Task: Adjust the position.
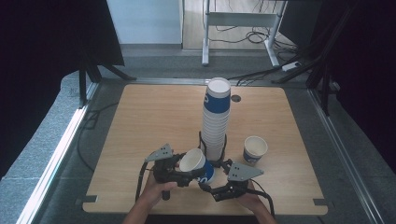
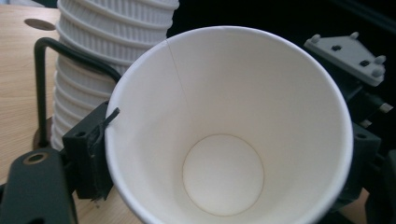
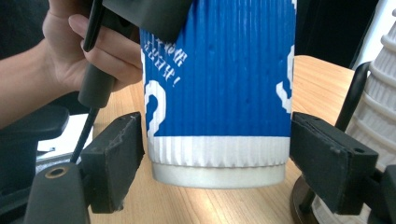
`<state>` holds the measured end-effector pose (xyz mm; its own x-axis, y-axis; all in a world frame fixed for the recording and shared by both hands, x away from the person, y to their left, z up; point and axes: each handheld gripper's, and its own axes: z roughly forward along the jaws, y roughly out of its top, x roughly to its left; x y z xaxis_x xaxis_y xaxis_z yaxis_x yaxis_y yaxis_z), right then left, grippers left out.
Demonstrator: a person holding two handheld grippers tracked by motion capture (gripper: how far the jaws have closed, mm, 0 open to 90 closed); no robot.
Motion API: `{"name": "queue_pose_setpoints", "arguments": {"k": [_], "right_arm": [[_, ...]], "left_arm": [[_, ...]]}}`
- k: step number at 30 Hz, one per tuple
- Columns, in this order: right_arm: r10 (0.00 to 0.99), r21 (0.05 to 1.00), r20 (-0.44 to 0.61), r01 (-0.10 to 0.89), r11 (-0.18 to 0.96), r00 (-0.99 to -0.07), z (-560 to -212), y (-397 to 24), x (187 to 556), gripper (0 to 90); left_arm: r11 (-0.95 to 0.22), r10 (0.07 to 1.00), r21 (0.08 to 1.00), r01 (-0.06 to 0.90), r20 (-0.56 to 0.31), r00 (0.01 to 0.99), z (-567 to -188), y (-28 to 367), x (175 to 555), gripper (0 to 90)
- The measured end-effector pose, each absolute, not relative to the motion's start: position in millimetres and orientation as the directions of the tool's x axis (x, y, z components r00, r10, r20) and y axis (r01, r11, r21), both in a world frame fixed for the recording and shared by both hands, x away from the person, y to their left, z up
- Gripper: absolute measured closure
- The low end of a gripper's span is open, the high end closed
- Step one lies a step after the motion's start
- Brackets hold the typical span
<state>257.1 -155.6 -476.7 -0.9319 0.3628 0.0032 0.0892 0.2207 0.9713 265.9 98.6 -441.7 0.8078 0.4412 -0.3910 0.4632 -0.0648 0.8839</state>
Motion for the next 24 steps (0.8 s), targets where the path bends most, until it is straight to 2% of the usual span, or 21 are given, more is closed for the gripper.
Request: {"name": "queue_pose_setpoints", "arguments": {"k": [24], "right_arm": [[0.376, 0.943, -0.055, 0.076, 0.325, -0.925, -480, -150, 255, 19.3]], "left_arm": [[-0.298, 0.561, 0.874, 0.384, -0.165, 0.811, -438, 84, 255, 15.5]]}}
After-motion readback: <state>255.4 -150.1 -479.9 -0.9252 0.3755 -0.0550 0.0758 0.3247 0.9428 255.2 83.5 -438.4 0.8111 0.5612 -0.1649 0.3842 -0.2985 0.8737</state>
